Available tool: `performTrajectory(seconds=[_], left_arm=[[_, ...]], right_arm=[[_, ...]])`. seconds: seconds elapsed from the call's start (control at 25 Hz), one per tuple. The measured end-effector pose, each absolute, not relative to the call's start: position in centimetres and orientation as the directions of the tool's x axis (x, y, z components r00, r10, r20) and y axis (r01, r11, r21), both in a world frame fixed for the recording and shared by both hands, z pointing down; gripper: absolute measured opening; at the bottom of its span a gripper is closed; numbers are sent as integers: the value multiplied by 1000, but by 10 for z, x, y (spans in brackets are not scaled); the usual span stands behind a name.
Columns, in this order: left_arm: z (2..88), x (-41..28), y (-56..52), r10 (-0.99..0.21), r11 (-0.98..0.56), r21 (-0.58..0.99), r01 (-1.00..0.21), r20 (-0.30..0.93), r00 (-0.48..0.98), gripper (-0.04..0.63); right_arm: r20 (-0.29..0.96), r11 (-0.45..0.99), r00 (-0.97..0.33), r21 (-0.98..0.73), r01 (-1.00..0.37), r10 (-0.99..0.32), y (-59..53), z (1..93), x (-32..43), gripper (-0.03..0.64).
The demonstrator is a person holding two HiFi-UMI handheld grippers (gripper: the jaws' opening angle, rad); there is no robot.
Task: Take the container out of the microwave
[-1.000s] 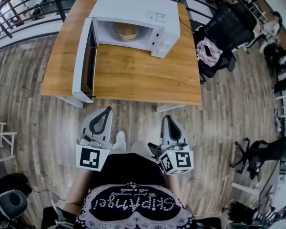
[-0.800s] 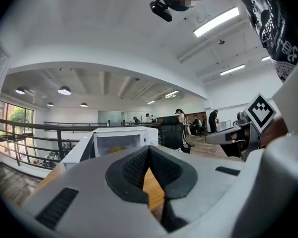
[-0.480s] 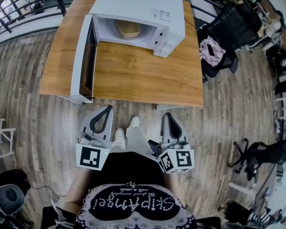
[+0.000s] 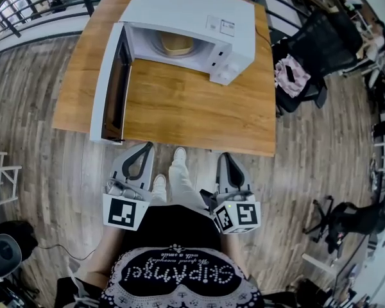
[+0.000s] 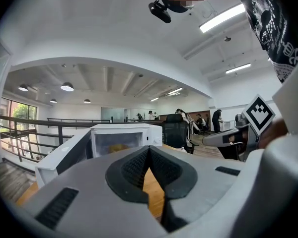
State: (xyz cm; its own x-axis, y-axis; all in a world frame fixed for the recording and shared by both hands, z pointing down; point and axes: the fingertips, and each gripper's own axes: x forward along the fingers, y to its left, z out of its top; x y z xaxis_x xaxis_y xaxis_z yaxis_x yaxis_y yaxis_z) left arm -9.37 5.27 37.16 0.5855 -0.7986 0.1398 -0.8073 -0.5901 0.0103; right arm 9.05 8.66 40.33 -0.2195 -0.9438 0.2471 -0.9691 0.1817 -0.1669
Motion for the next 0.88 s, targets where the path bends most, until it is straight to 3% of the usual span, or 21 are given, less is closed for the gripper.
performTrajectory(seconds=[0.88], left_arm=[[360,-62,-88,-896,-423,29,-905,137,423,28]], right_arm=[[257,326,-369,-193,-925,-893,-70,409,144,40]])
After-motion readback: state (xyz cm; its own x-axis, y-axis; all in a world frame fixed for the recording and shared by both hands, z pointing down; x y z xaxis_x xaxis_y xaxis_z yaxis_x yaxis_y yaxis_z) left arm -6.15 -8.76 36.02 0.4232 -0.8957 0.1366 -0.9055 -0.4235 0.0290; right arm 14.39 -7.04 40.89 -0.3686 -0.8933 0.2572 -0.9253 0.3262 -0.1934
